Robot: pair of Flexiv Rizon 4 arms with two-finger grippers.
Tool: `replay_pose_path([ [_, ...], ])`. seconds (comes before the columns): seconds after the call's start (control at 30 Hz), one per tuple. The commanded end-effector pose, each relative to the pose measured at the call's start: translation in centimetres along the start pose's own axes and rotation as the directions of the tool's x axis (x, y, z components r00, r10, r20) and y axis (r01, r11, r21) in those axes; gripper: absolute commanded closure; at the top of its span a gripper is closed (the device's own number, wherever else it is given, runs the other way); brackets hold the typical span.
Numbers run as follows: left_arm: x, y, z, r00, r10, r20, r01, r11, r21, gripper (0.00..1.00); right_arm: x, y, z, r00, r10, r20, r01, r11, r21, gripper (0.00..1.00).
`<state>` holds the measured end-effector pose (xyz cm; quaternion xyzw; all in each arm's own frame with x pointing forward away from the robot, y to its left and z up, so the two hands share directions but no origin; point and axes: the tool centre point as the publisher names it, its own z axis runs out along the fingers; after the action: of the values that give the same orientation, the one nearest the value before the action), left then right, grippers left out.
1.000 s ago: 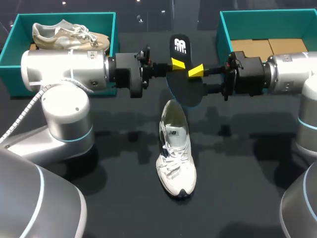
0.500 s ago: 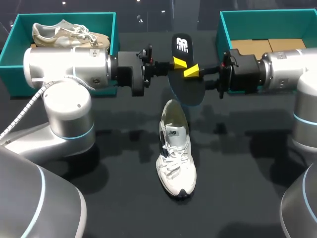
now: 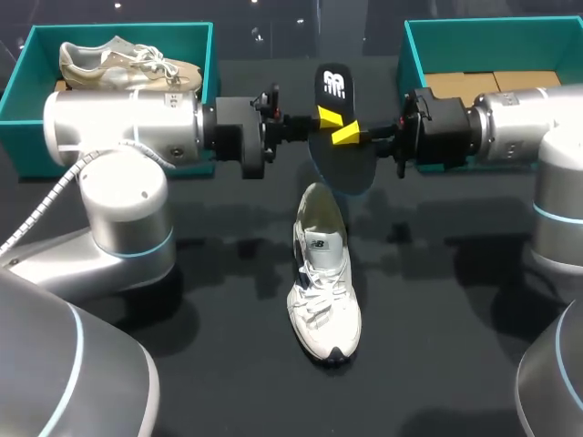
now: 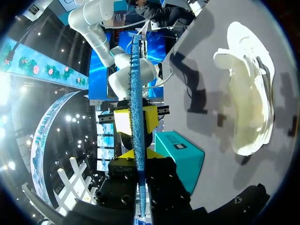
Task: Take the shoe out of the shoebox, open the shoe tongue, remove and reinsert the insole, then place the shoe into the shoebox
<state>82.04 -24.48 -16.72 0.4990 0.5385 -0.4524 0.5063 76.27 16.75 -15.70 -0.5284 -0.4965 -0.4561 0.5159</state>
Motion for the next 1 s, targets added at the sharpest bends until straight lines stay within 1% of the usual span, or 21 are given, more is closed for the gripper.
replay_pose_path([
  [0.03, 0.1, -0.2, -0.1, 1.000, 0.002, 0.002, -0.002, 1.000, -0.005, 1.00, -0.1, 0.2, 0.4, 1.000, -0.001, 0.002, 0.001, 1.000, 0.005, 1.00],
  [0.13, 0.2, -0.2, -0.1, 1.000, -0.001, 0.001, 0.001, 1.000, -0.012, 1.00, -0.1, 0.2, 0.4, 1.000, -0.006, -0.001, 0.006, 1.000, 0.003, 1.00],
  [0.17, 0.2, -0.3, -0.1, 1.000, -0.008, 0.002, 0.008, 1.000, -0.020, 0.95, -0.1, 0.2, 0.4, 1.000, -0.008, -0.002, 0.008, 1.000, 0.002, 1.00],
  [0.2, 0.3, -0.2, -0.1, 1.000, -0.015, 0.000, 0.015, 0.999, -0.028, 0.53, -0.1, 0.2, 0.4, 1.000, -0.011, -0.002, 0.011, 1.000, 0.000, 1.00],
  [0.23, 0.3, -0.2, -0.1, 1.000, -0.024, 0.000, 0.024, 0.999, -0.039, 0.00, -0.1, 0.2, 0.4, 1.000, -0.016, -0.004, 0.016, 1.000, -0.002, 1.00],
  [0.33, 0.4, -0.4, -1.0, 0.998, -0.068, 0.000, 0.068, 0.996, -0.063, 0.00, -0.3, 0.2, -0.1, 1.000, -0.027, -0.006, 0.027, 1.000, -0.014, 1.00],
  [0.37, 0.4, -0.6, -1.4, 0.996, -0.090, -0.017, 0.088, 0.993, -0.084, 0.00, -0.4, 0.2, -0.3, 0.999, -0.032, -0.009, 0.032, 0.999, -0.020, 1.00],
  [0.43, 0.5, -1.1, -2.6, 0.992, -0.124, -0.038, 0.121, 0.989, -0.084, 0.00, -0.6, 0.3, -0.8, 0.999, -0.043, -0.015, 0.042, 0.999, -0.030, 1.00],
  [0.5, 0.6, -1.6, -3.7, 0.981, -0.169, -0.093, 0.159, 0.982, -0.104, 0.00, -0.8, 0.4, -1.2, 0.998, -0.053, -0.016, 0.053, 0.998, -0.038, 1.00],
  [0.67, 0.3, -3.0, -6.7, 0.950, -0.266, -0.163, 0.251, 0.962, -0.104, 0.00, -1.1, 0.9, -2.1, 0.995, -0.099, -0.010, 0.098, 0.994, -0.047, 1.00],
  [0.73, 0.2, -3.4, -7.3, 0.926, -0.313, -0.211, 0.290, 0.947, -0.135, 0.00, -1.2, 1.1, -2.4, 0.993, -0.116, -0.006, 0.115, 0.992, -0.046, 1.00],
  [0.8, 0.1, -3.7, -8.2, 0.902, -0.360, -0.237, 0.335, 0.932, -0.141, 0.00, -1.3, 1.4, -2.6, 0.991, -0.133, 0.001, 0.133, 0.990, -0.045, 1.00],
  [0.83, 0.1, -3.7, -8.4, 0.886, -0.382, -0.261, 0.346, 0.922, -0.176, 0.00, -1.3, 1.5, -2.7, 0.990, -0.143, 0.009, 0.143, 0.989, -0.044, 1.00],
  [0.9, 0.1, -3.7, -8.4, 0.886, -0.382, -0.261, 0.346, 0.922, -0.176, 0.00, -1.5, 1.9, -2.8, 0.989, -0.141, 0.046, 0.143, 0.988, -0.052, 1.00],
  [0.93, 0.1, -3.7, -8.4, 0.886, -0.382, -0.261, 0.346, 0.922, -0.176, 0.00, -1.6, 2.2, -2.9, 0.988, -0.115, 0.107, 0.121, 0.991, -0.053, 1.00],
  [1.0, 0.1, -3.7, -8.4, 0.886, -0.382, -0.261, 0.346, 0.922, -0.176, 0.00, -1.6, 2.2, -2.9, 0.988, -0.115, 0.107, 0.121, 0.991, -0.053, 1.00],
])
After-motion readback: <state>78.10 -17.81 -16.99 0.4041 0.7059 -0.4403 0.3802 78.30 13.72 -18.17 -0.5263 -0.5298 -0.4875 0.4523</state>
